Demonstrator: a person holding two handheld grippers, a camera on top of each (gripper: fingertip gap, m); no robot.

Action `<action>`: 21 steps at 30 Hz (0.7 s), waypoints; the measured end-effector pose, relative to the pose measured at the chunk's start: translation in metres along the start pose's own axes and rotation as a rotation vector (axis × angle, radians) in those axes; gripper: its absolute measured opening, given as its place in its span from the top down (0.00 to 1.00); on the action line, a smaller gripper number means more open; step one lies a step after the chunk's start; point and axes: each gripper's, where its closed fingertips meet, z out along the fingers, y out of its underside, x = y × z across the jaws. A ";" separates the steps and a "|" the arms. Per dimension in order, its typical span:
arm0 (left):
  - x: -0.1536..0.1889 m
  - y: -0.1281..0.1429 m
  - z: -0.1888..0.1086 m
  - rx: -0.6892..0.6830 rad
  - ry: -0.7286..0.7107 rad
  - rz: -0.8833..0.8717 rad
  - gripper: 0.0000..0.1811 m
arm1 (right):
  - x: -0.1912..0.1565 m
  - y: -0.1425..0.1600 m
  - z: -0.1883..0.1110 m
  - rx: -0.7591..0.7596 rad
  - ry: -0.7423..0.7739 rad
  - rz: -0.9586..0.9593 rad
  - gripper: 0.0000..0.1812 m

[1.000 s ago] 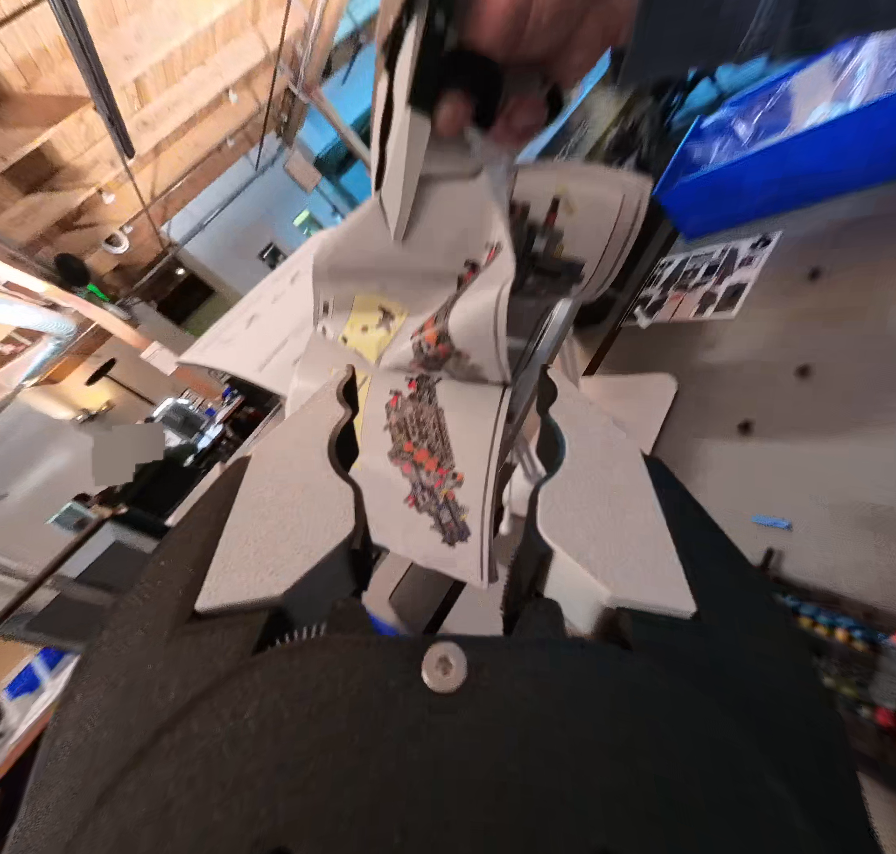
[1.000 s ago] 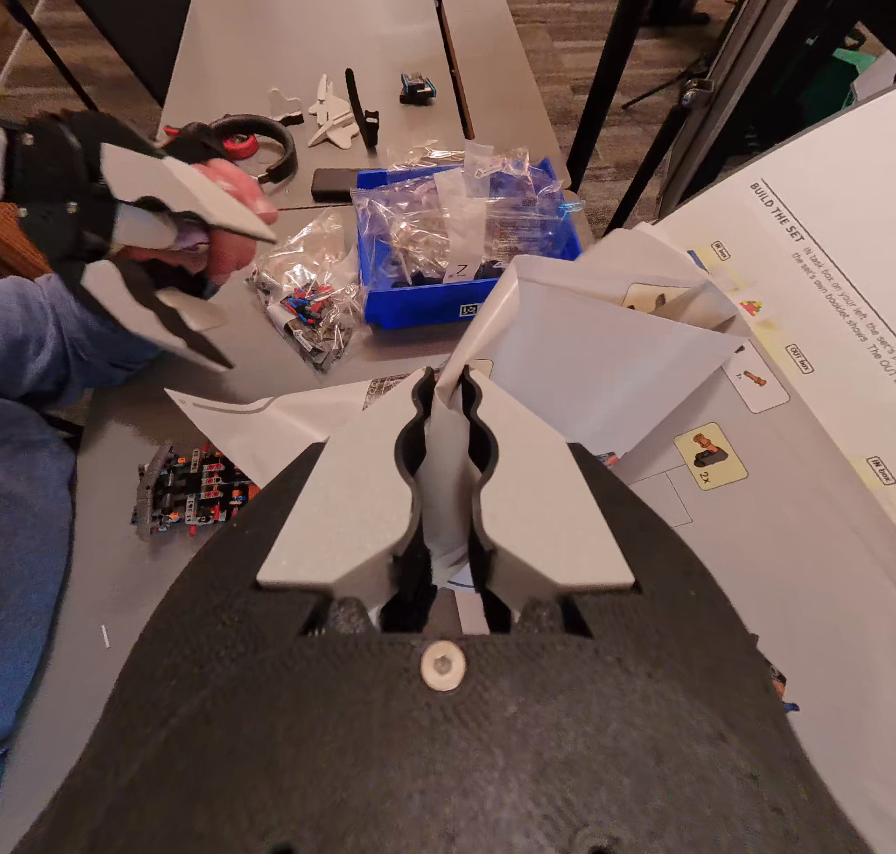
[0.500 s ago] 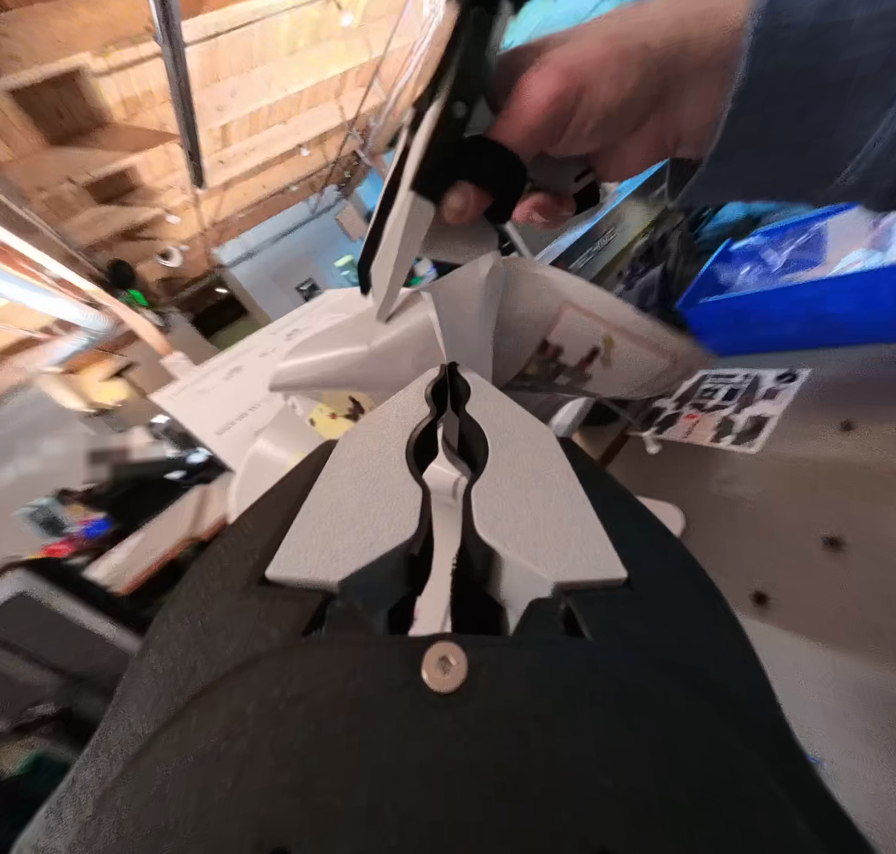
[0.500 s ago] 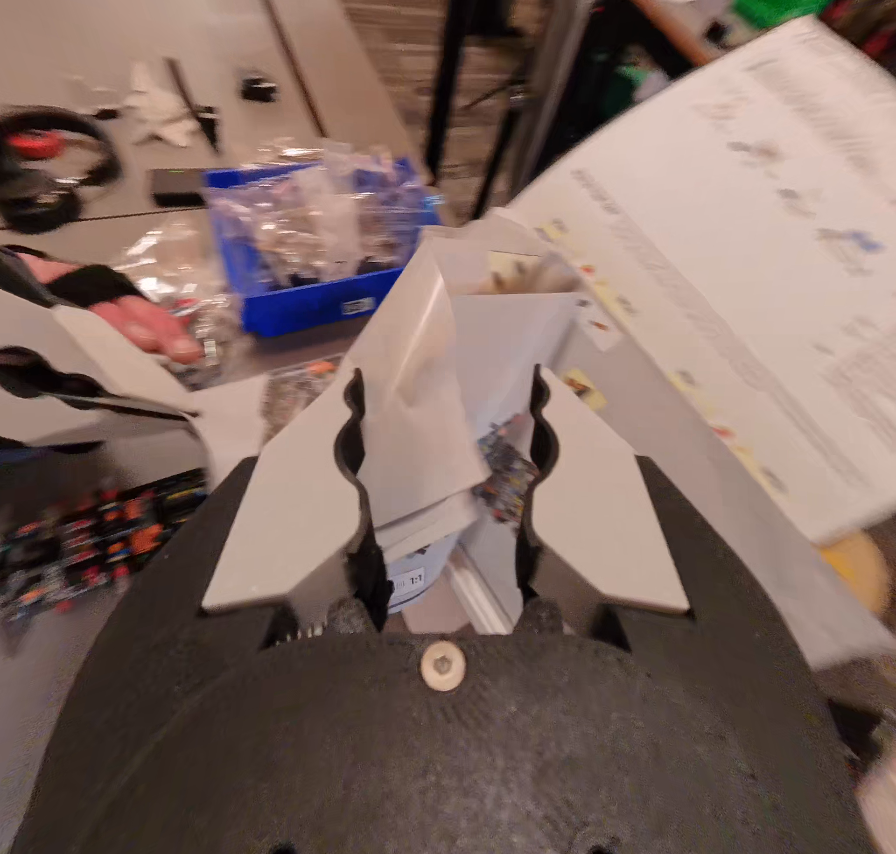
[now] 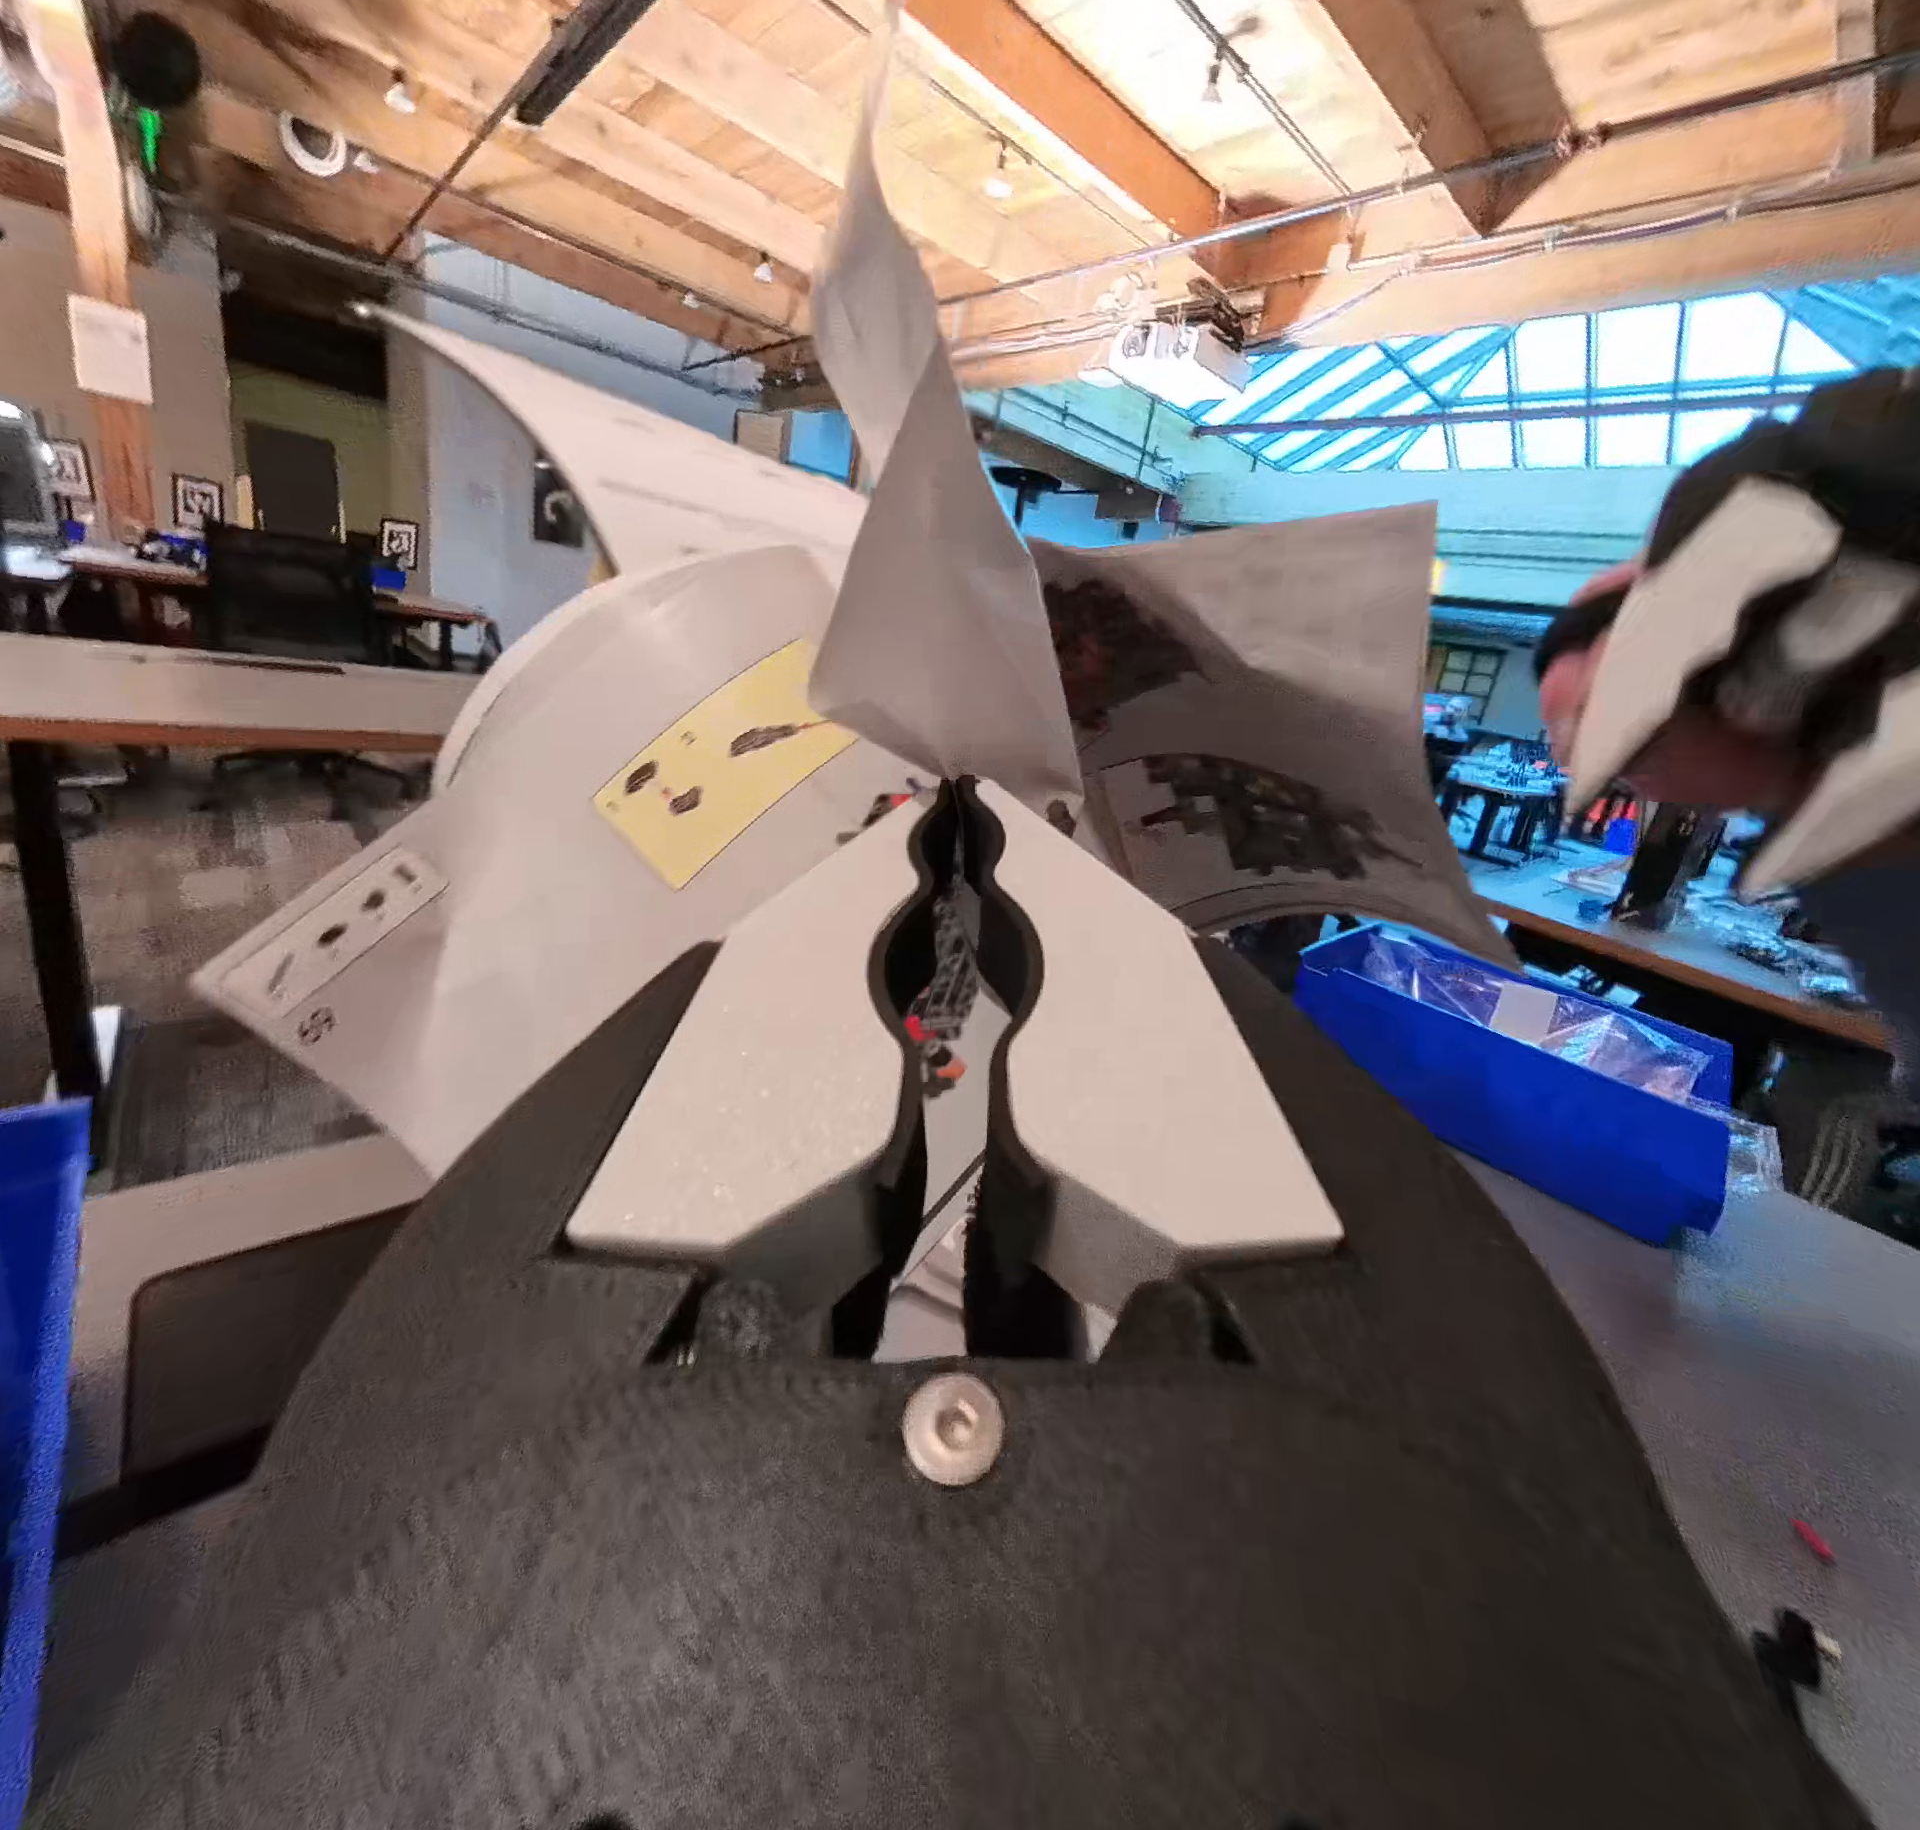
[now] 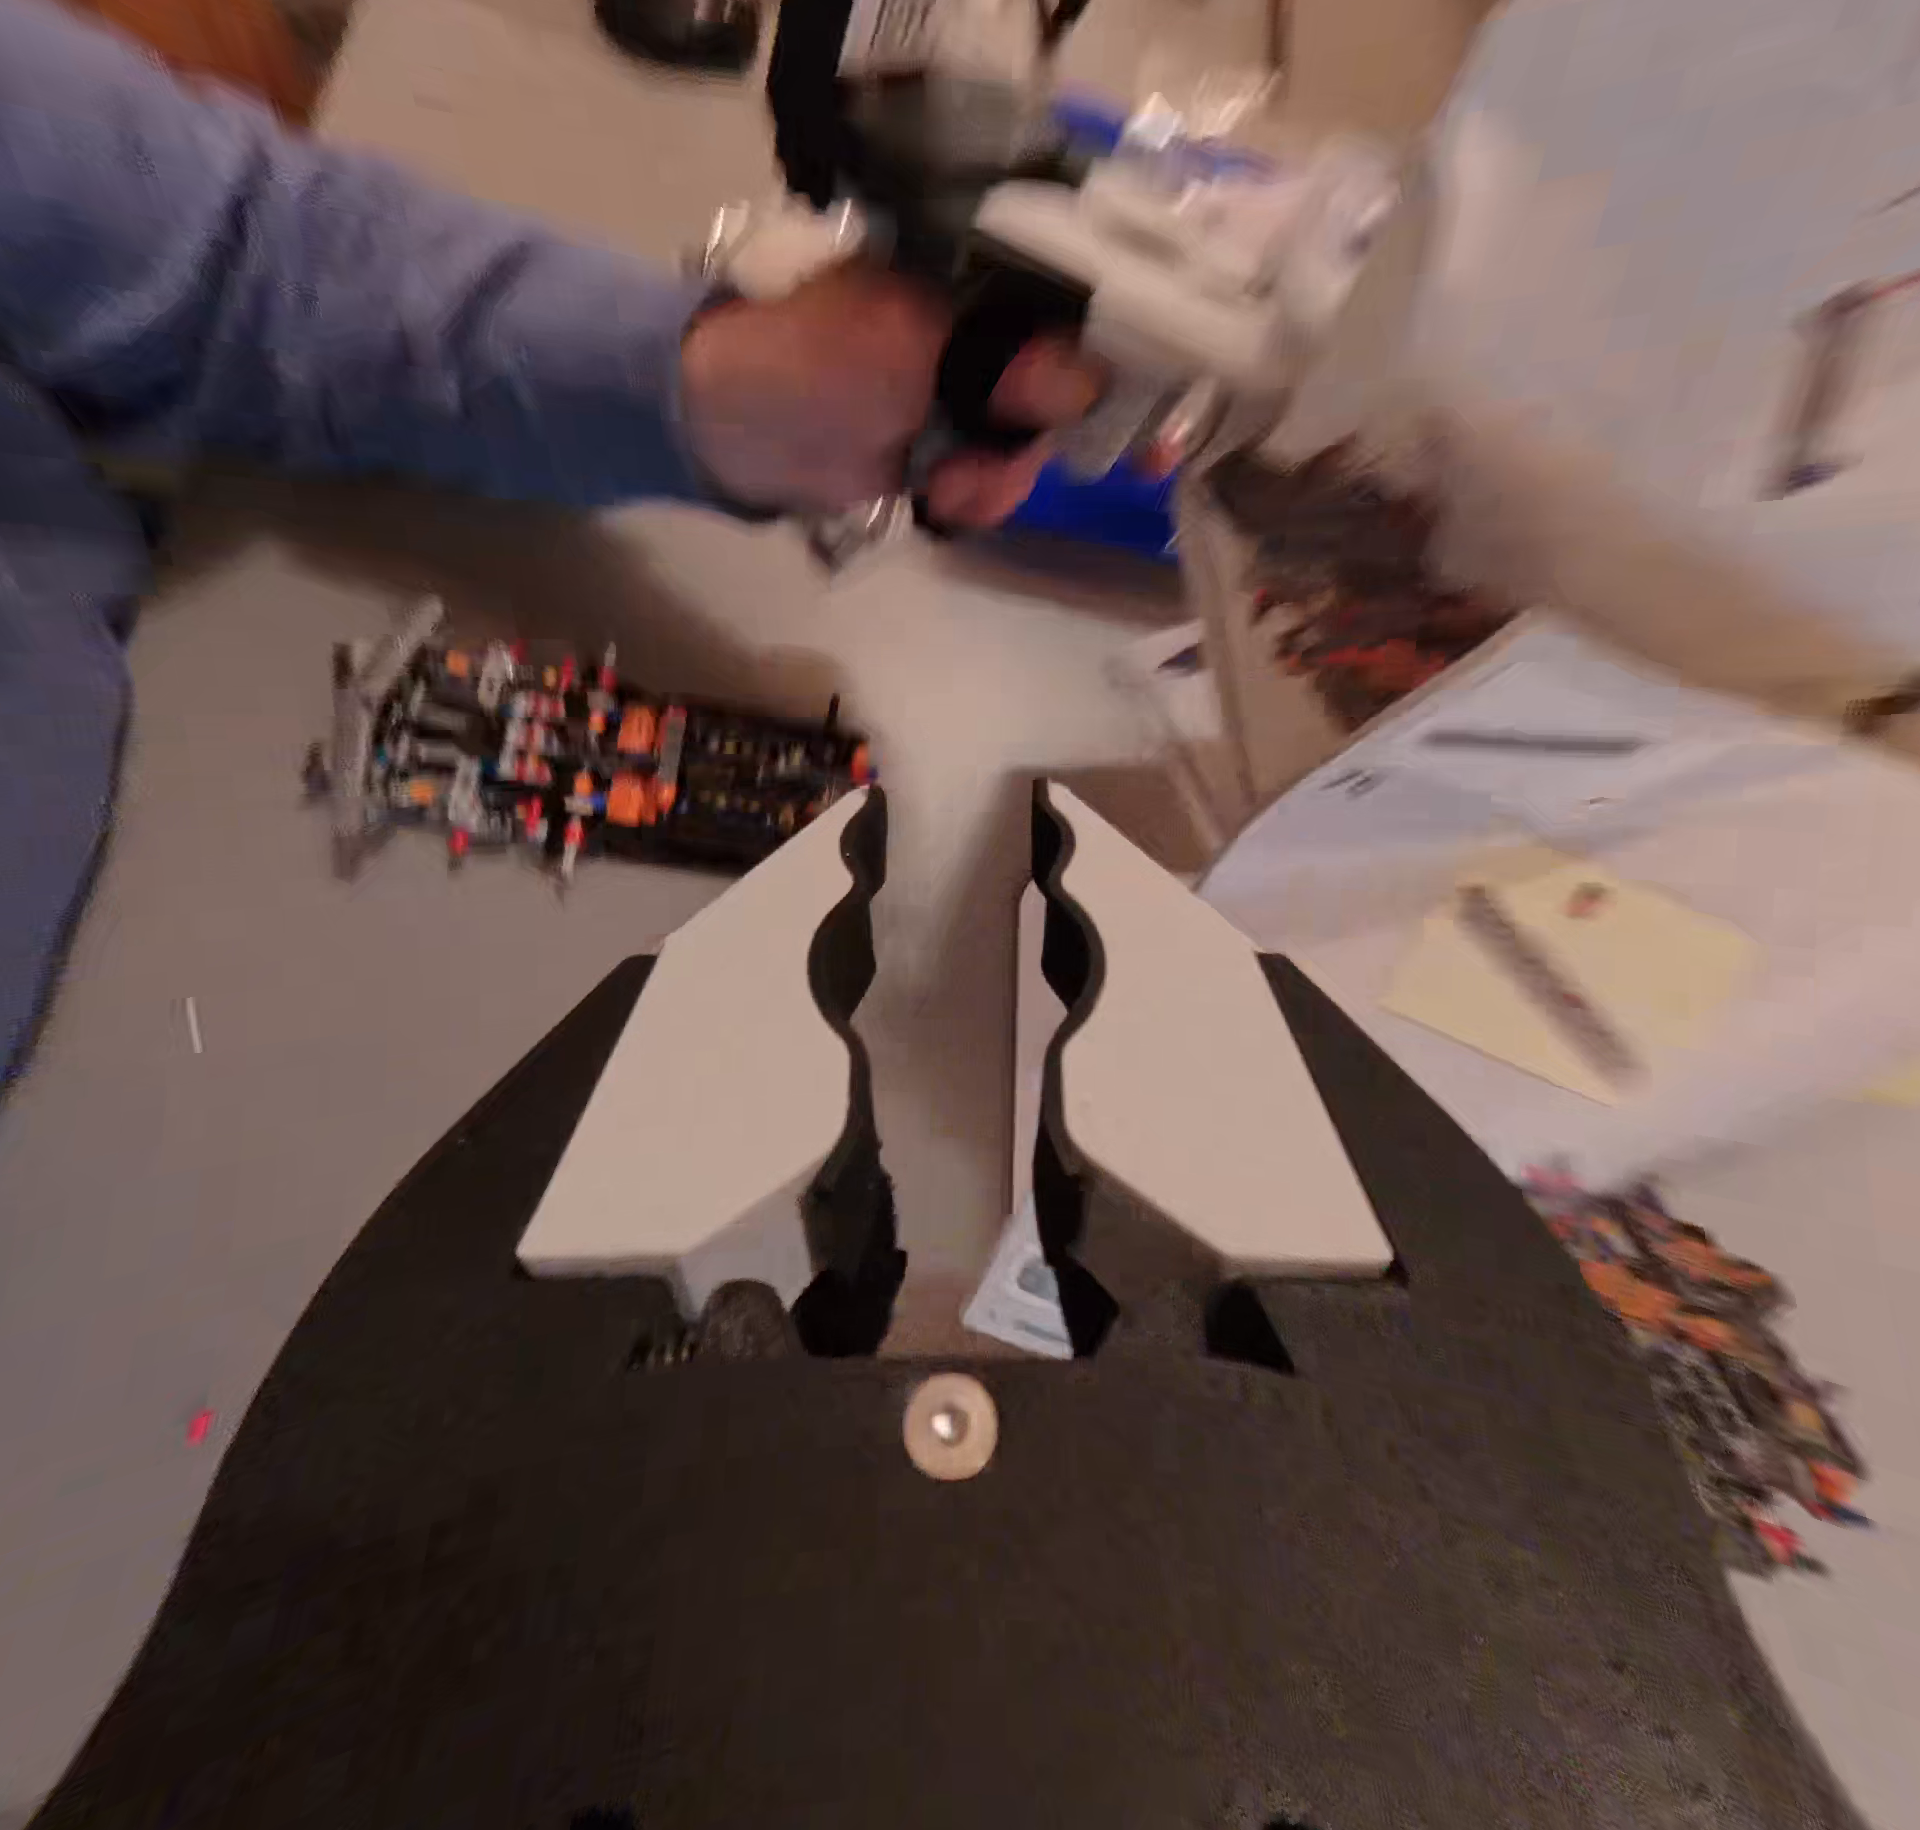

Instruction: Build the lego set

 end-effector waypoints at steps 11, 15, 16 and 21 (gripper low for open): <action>-0.040 0.020 -0.026 -0.018 -0.091 -0.060 1.00 | 0.137 0.109 -0.015 -0.389 0.758 0.121 0.59; -0.048 0.026 -0.028 -0.016 -0.111 -0.081 1.00 | 0.180 0.141 -0.068 -0.405 0.944 0.206 0.54; -0.049 0.028 -0.029 -0.019 -0.118 -0.082 1.00 | 0.188 0.154 -0.078 -0.434 0.969 0.236 0.51; -0.059 0.037 -0.036 -0.020 -0.158 -0.104 1.00 | 0.191 0.145 -0.077 -0.324 0.933 0.234 0.51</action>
